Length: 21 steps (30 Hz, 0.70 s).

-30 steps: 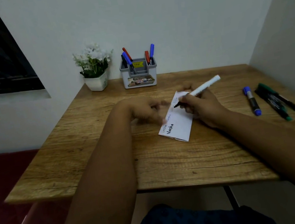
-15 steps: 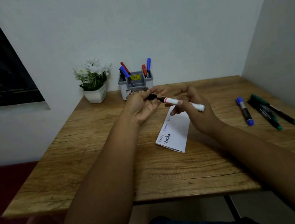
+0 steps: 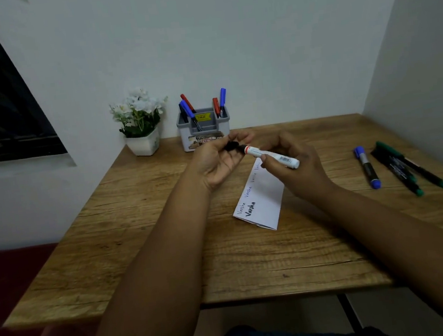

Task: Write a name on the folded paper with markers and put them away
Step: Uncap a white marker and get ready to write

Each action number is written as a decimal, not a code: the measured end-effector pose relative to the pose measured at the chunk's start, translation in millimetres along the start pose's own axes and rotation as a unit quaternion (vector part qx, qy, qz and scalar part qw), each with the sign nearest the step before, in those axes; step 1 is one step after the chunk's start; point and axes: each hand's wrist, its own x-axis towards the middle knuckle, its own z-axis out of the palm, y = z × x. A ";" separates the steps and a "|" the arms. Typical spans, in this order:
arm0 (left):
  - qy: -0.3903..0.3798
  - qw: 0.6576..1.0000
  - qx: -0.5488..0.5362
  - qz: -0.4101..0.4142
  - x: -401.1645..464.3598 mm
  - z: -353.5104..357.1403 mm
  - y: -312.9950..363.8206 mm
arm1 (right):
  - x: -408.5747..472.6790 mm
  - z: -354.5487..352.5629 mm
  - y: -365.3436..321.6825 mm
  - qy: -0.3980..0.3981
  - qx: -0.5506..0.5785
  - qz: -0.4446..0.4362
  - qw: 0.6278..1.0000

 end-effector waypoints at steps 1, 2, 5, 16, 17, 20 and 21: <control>0.000 1.000 0.003 0.000 0.0 0.9 -0.5 | 0.0 0.4 -0.4 -0.001 -0.008 -0.009 1.000; -0.001 1.000 0.006 0.001 0.2 1.5 -1.1 | 0.0 0.8 -0.8 0.000 -0.014 -0.017 1.000; -0.008 0.999 0.038 0.005 0.2 3.5 -4.0 | 1.1 0.7 0.0 0.006 -0.027 -0.035 0.999; -0.022 0.994 0.080 0.064 5.2 12.7 -13.4 | 4.7 16.8 6.1 0.061 0.072 0.008 0.996; -0.002 0.993 0.089 0.075 5.5 11.4 -12.5 | 5.9 20.4 4.4 0.061 0.103 0.040 0.992; 0.084 0.979 0.122 0.136 13.5 2.1 -4.4 | 19.7 27.3 -0.4 0.025 0.091 0.112 0.989; 0.100 0.972 0.140 0.160 16.0 -1.2 -0.7 | 25.4 29.4 -0.3 0.000 0.090 0.131 0.987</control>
